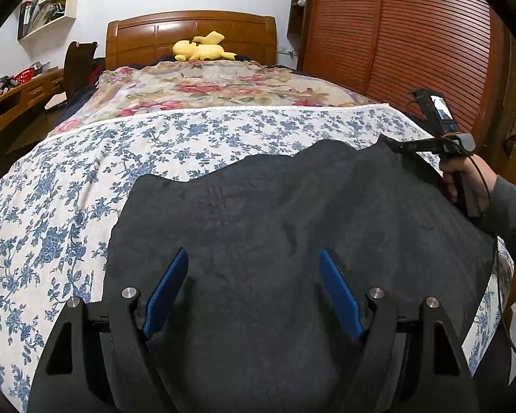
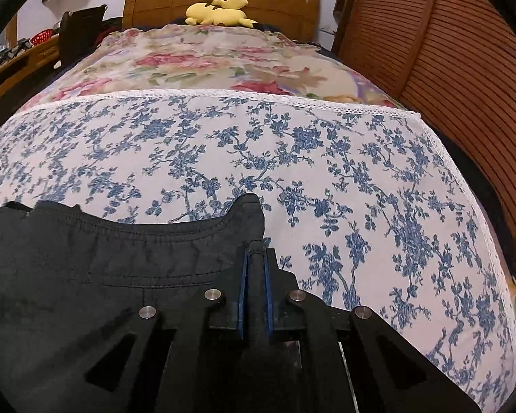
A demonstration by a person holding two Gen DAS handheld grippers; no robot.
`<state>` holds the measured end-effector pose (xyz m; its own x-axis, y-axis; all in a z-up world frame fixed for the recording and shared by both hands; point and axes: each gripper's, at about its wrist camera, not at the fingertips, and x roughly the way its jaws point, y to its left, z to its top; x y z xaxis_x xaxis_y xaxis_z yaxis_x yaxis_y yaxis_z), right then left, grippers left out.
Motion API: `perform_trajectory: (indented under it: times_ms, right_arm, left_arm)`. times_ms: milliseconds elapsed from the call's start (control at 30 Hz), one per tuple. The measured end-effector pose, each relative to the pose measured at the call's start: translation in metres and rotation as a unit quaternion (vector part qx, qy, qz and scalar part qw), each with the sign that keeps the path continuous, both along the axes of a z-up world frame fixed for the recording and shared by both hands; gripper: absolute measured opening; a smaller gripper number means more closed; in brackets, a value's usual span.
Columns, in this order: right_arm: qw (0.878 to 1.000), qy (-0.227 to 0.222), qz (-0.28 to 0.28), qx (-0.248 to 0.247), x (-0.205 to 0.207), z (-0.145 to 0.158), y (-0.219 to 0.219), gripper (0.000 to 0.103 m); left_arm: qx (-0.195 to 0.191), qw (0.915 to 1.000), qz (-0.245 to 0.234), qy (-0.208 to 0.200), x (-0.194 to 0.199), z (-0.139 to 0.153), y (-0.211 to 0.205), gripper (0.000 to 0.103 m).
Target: Fold large clothes
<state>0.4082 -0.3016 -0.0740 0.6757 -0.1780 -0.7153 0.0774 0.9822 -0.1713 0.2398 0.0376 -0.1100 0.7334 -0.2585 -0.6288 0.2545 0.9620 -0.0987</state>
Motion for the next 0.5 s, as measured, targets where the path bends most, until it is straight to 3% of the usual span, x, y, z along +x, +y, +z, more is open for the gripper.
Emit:
perform_trajectory:
  times_ms: [67, 133, 167, 500]
  right_arm:
    - [1.000, 0.007, 0.014, -0.008, -0.017, 0.011, 0.009, 0.024]
    - [1.000, 0.001, 0.027, -0.007, -0.036, 0.021, 0.014, 0.044]
    - [0.999, -0.003, 0.031, -0.005, -0.048, 0.025, 0.014, 0.047]
    - [0.993, 0.016, 0.117, 0.022, -0.189, 0.016, 0.020, 0.049]
  left_arm:
    - [0.000, 1.0000, -0.001, -0.003, -0.003, 0.002, 0.000, 0.079]
    - [-0.001, 1.0000, -0.003, -0.007, -0.006, 0.006, -0.001, 0.079]
    - [-0.003, 0.9999, -0.005, -0.009, -0.007, 0.007, -0.002, 0.079]
    - [-0.014, 0.9989, -0.038, -0.023, -0.032, 0.020, -0.026, 0.079]
